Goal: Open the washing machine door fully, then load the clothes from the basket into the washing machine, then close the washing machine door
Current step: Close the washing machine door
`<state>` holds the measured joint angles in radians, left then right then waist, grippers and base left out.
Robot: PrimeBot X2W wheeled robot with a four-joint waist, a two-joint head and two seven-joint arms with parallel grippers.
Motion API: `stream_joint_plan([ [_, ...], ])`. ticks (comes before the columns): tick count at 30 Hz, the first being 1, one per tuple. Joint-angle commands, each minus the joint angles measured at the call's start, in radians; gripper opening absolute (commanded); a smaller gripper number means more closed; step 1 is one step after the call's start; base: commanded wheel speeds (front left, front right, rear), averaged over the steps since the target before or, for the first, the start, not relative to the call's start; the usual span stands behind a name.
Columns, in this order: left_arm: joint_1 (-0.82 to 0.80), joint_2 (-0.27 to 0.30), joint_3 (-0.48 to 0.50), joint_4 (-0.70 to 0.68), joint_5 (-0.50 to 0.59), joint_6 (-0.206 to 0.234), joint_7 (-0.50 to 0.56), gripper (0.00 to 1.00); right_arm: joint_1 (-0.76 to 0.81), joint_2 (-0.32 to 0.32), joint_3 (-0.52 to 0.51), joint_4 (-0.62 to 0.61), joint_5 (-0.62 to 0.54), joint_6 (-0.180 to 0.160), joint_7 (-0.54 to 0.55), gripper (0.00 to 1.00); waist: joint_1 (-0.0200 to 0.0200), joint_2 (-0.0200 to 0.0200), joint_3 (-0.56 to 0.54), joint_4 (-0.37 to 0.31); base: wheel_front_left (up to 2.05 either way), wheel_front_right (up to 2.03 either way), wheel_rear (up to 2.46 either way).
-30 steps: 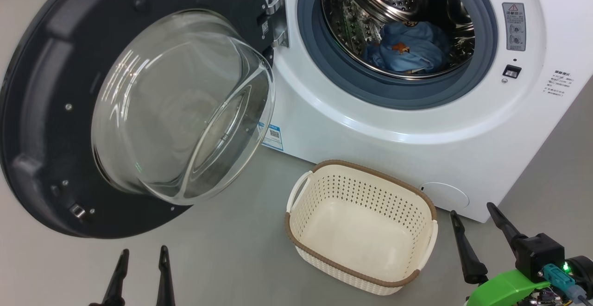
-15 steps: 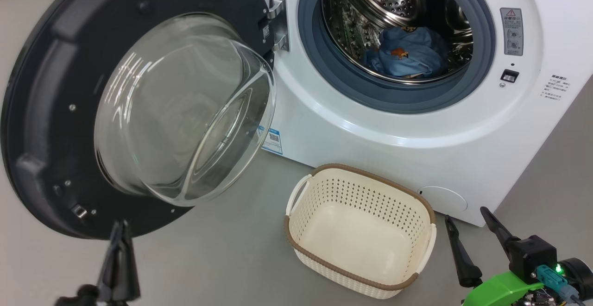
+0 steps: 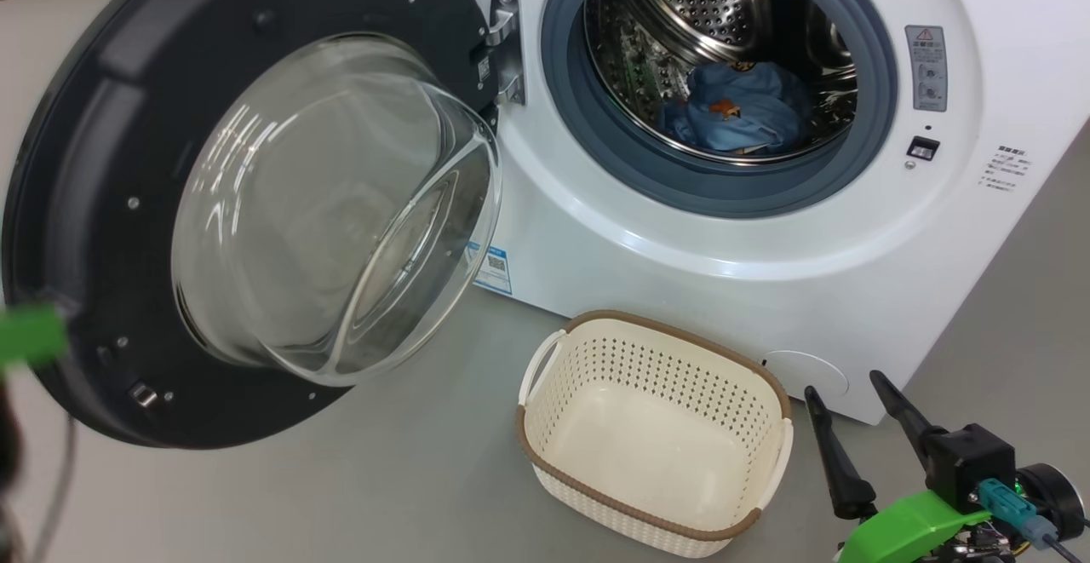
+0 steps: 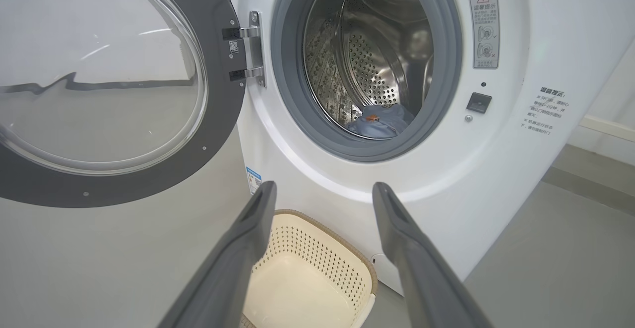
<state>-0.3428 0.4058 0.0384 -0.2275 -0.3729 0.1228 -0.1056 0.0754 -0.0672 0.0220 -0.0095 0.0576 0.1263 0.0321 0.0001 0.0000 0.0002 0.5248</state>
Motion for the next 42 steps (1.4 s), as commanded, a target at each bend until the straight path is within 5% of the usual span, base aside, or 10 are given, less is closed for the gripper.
stream_joint_plan([
  [1,-0.077,0.047,0.048,0.015,-0.031,-0.013,0.022,0.0,-0.033,-0.008,0.016,-0.024,0.012,0.004,-0.015,1.0,-0.0001,0.0,-0.005,-0.005,0.0,0.0,0.0],
  [10,-0.448,0.085,0.108,0.574,-0.328,-0.132,0.236,0.0,0.052,0.014,-0.045,-0.025,0.05,0.004,-0.041,1.0,-0.0001,0.0,-0.034,-0.028,0.0,0.0,0.0],
  [19,-0.541,0.108,0.2,0.922,-0.519,-0.141,0.447,0.0,0.078,0.017,-0.053,-0.033,0.127,0.004,-0.038,1.0,-0.0001,0.0,-0.032,-0.064,0.0,0.0,0.0],
  [29,-0.52,0.107,0.289,1.113,-0.658,-0.145,0.582,0.0,0.072,0.017,-0.05,-0.029,0.146,0.004,-0.038,1.0,-0.0001,0.0,-0.028,-0.073,0.0,0.0,0.0],
  [42,-0.507,0.105,0.304,1.182,-0.707,-0.155,0.669,0.0,0.069,0.017,-0.05,-0.027,0.16,0.004,-0.032,1.0,-0.0001,0.0,-0.02,-0.078,0.0,0.0,0.0],
])
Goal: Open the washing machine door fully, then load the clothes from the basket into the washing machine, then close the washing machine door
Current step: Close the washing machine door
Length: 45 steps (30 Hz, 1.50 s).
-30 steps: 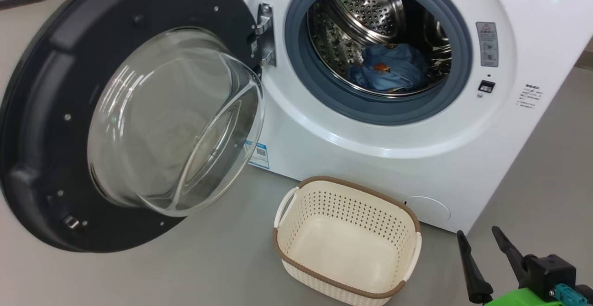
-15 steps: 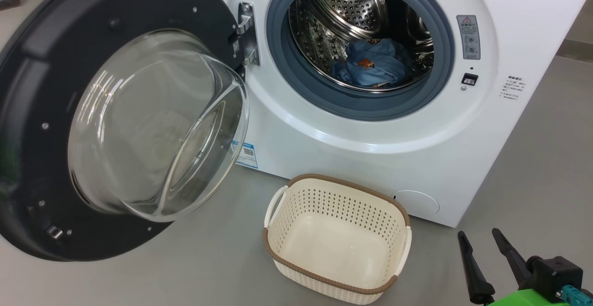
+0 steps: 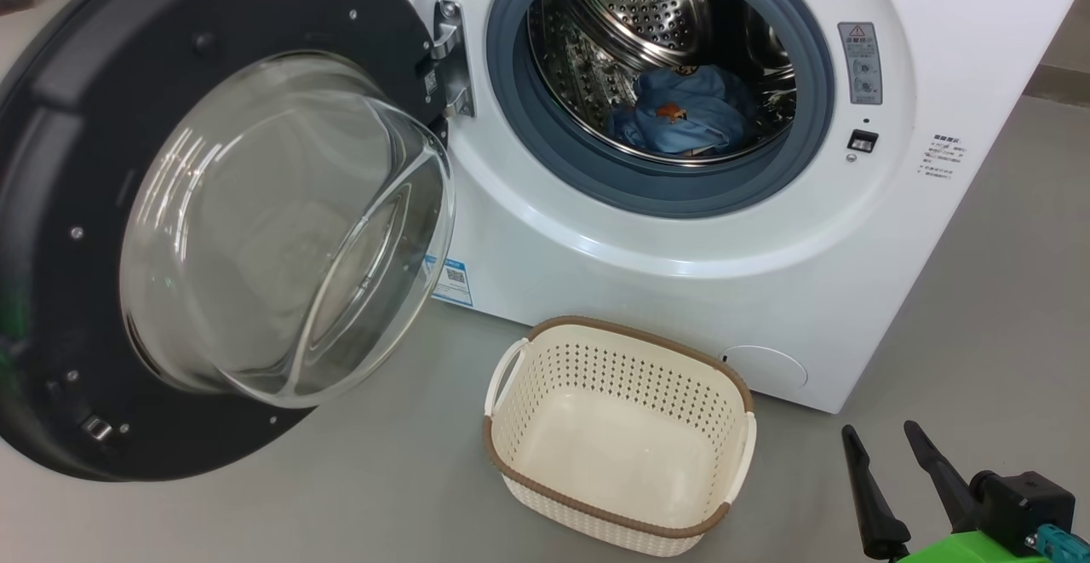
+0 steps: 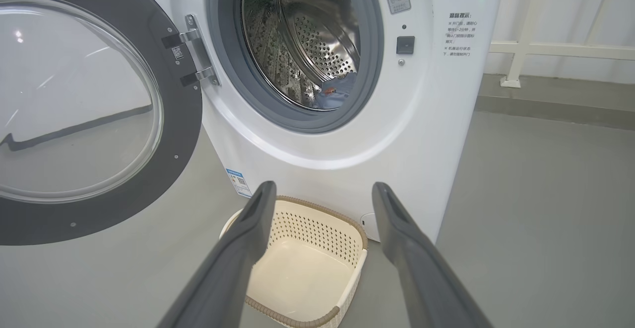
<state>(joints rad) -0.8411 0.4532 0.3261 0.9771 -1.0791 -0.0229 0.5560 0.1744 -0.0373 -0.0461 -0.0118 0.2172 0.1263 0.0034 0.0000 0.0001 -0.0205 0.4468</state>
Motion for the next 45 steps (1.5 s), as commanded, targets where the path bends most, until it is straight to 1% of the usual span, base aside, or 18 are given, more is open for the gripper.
stream_joint_plan([
  [1,-0.01,0.056,0.017,-0.02,-0.006,-0.013,0.015,0.0,-0.03,-0.013,0.017,-0.025,0.001,0.004,-0.003,1.0,0.0,-0.0001,0.001,0.0,0.0,0.0,0.0],
  [9,-0.009,0.042,0.02,-0.006,-0.039,-0.027,0.085,0.0,-0.033,-0.013,0.015,-0.021,0.009,0.004,-0.002,1.0,0.0,-0.0001,0.005,0.006,0.0,0.0,0.0],
  [15,0.004,0.028,0.036,-0.01,-0.088,-0.038,0.175,0.0,-0.034,-0.013,0.014,-0.017,0.015,0.004,-0.001,1.0,0.0,-0.0001,0.008,0.01,0.0,0.0,0.0],
  [20,0.021,0.004,0.052,-0.027,-0.134,-0.036,0.252,0.0,-0.035,-0.013,0.011,-0.015,0.016,0.004,0.002,1.0,0.0,-0.0001,0.012,0.011,0.0,0.0,0.0],
  [22,0.026,-0.015,0.066,-0.041,-0.163,-0.039,0.28,0.0,-0.036,-0.013,0.008,-0.016,0.017,0.004,0.002,1.0,0.0,-0.0001,0.012,0.013,0.0,0.0,0.0],
  [31,0.086,-0.084,0.083,-0.147,-0.234,-0.038,0.393,0.0,-0.032,-0.013,0.01,-0.015,0.021,0.004,0.006,1.0,0.0,-0.0001,0.003,0.008,0.0,0.0,0.0],
  [35,0.117,-0.105,0.081,-0.211,-0.254,-0.031,0.439,0.0,-0.028,-0.013,0.013,-0.014,0.022,0.004,0.007,1.0,0.0,-0.0001,0.001,0.003,0.0,0.0,0.0],
  [39,0.143,-0.146,0.089,-0.28,-0.293,-0.015,0.484,0.0,-0.028,-0.013,0.014,-0.014,0.024,0.004,0.007,1.0,0.0,-0.0001,0.0,-0.003,0.0,0.0,0.0],
  [40,0.143,-0.146,0.089,-0.28,-0.293,-0.015,0.484,0.0,-0.028,-0.013,0.014,-0.014,0.024,0.004,0.007,1.0,0.0,-0.0001,0.0,-0.003,0.0,0.0,0.0],
  [41,0.161,-0.163,0.085,-0.315,-0.3,-0.01,0.502,0.0,-0.029,-0.013,0.016,-0.013,0.025,0.004,0.007,1.0,0.0,-0.0001,0.0,-0.008,0.0,0.0,0.0],
  [42,0.161,-0.163,0.085,-0.315,-0.3,-0.01,0.502,0.0,-0.029,-0.013,0.016,-0.013,0.025,0.004,0.007,1.0,0.0,-0.0001,0.0,-0.008,0.0,0.0,0.0],
  [45,0.191,-0.196,0.076,-0.378,-0.312,0.0,0.525,0.0,-0.03,-0.013,0.019,-0.013,0.027,0.004,0.006,1.0,0.0,-0.0001,0.001,-0.018,0.0,0.0,0.0],
])
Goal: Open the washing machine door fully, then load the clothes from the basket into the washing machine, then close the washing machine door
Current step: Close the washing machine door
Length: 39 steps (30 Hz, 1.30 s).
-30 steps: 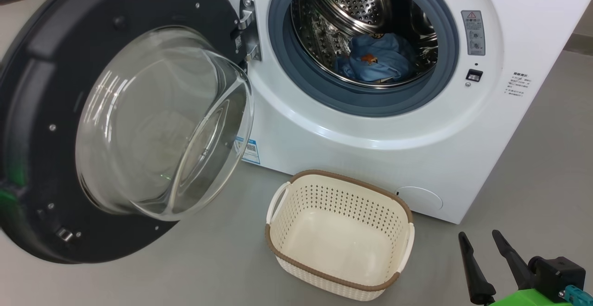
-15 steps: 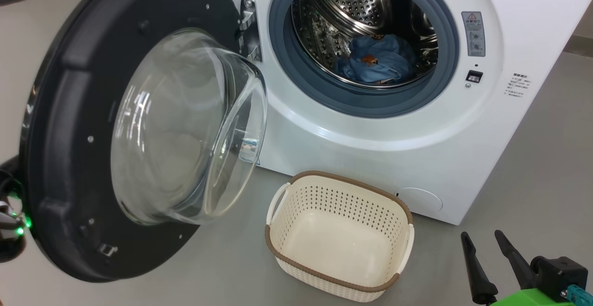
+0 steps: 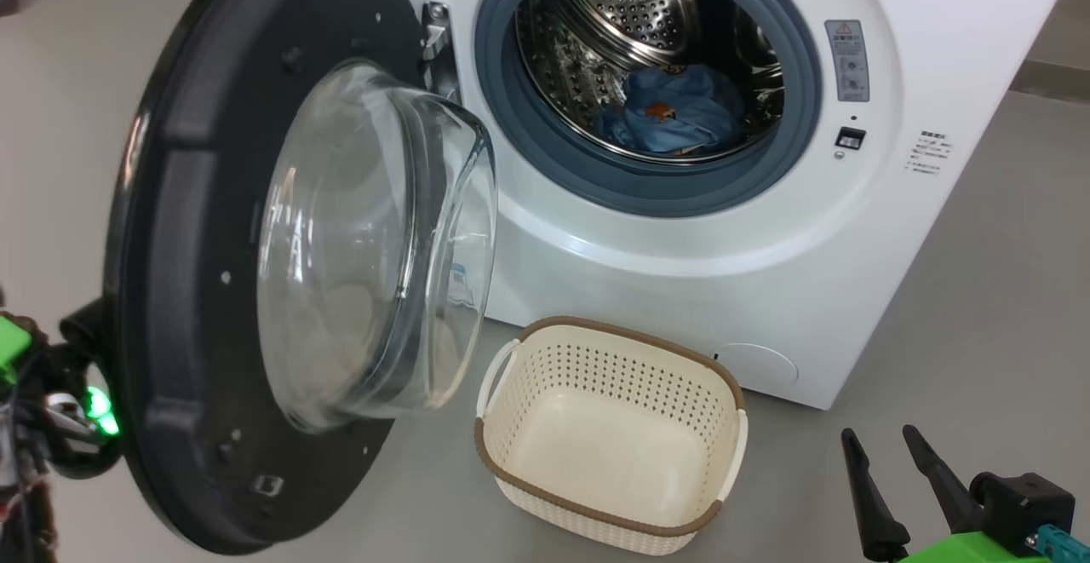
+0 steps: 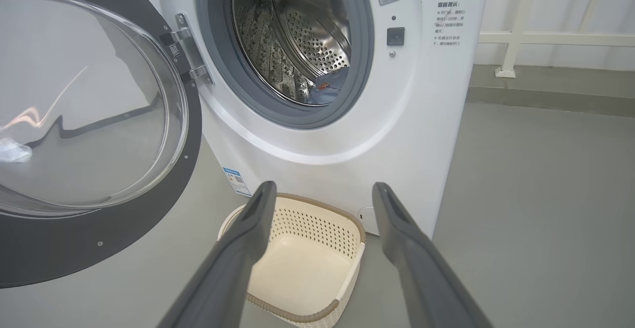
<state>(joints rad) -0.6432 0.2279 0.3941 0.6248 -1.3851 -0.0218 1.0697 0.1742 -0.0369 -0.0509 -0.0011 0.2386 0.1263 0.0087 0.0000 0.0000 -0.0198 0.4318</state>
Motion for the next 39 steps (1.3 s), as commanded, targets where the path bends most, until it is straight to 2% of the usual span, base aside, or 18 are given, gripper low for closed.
stream_joint_plan([
  [1,0.002,0.019,0.008,-0.048,-0.013,0.003,0.02,0.0,-0.031,-0.013,0.026,-0.023,0.005,0.004,0.001,1.0,0.0,0.0,0.002,-0.009,0.0,0.0,0.0],
  [8,0.056,-0.051,-0.003,-0.196,-0.057,0.039,0.078,0.0,-0.036,-0.013,0.031,-0.018,0.01,0.004,-0.004,1.0,0.0,0.0,0.013,-0.044,0.0,0.0,0.0],
  [16,0.088,-0.118,-0.026,-0.304,-0.074,0.065,0.084,0.0,-0.055,-0.013,0.029,-0.015,0.011,0.004,-0.01,1.0,0.0,0.0,0.036,-0.102,0.0,0.0,0.0],
  [25,0.082,-0.159,-0.045,-0.321,-0.104,0.046,0.05,0.0,-0.076,-0.013,0.029,-0.008,0.014,0.004,-0.017,1.0,0.0,0.0,0.061,-0.166,0.0,0.0,0.0],
  [39,0.056,-0.176,-0.099,-0.267,-0.135,-0.032,-0.046,0.0,-0.115,-0.013,0.031,0.009,0.025,0.004,-0.034,1.0,0.0,0.0,0.101,-0.294,0.0,0.0,0.0],
])
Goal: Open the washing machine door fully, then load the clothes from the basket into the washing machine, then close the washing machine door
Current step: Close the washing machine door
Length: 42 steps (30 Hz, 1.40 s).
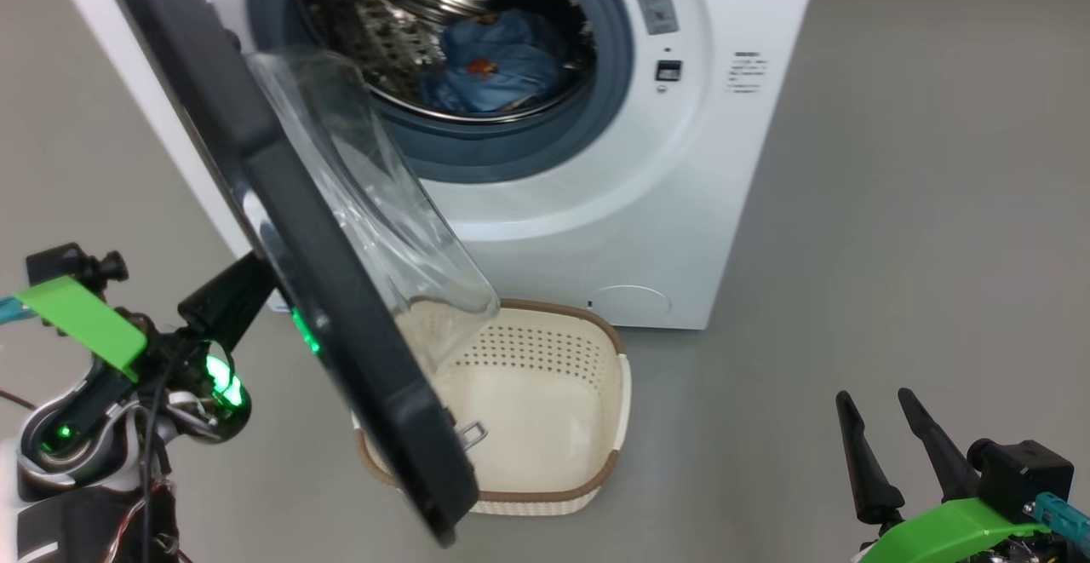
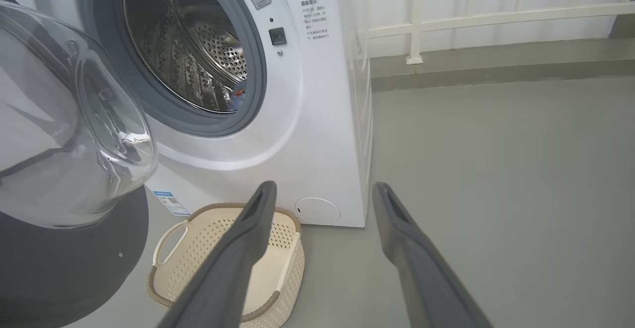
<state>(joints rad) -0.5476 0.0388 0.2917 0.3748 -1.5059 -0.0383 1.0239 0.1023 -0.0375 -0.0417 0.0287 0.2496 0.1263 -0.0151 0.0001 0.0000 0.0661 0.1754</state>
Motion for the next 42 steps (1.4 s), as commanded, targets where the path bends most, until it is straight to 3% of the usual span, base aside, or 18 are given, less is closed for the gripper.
stream_joint_plan([
  [1,-0.043,0.013,-0.001,-0.009,-0.022,-0.02,-0.004,0.0,-0.045,-0.013,0.023,-0.019,0.014,0.004,-0.011,1.0,-0.0001,0.0,0.017,-0.048,0.0,0.0,0.0],
  [20,-0.132,0.012,-0.091,0.125,-0.088,-0.088,-0.191,0.0,-0.073,-0.013,0.033,-0.005,0.016,0.004,-0.019,1.0,-0.0001,0.0,0.036,-0.204,0.0,0.0,0.0],
  [35,-0.156,0.011,-0.107,0.08,-0.055,-0.092,-0.386,0.0,-0.091,-0.013,0.045,0.004,0.018,0.004,-0.023,1.0,-0.0001,0.0,0.054,-0.314,0.0,0.0,0.0],
  [42,-0.158,0.014,-0.089,0.108,-0.059,-0.092,-0.423,0.0,-0.094,-0.013,0.047,0.008,0.02,0.004,-0.025,1.0,-0.0001,0.0,0.055,-0.352,0.0,0.0,0.0],
])
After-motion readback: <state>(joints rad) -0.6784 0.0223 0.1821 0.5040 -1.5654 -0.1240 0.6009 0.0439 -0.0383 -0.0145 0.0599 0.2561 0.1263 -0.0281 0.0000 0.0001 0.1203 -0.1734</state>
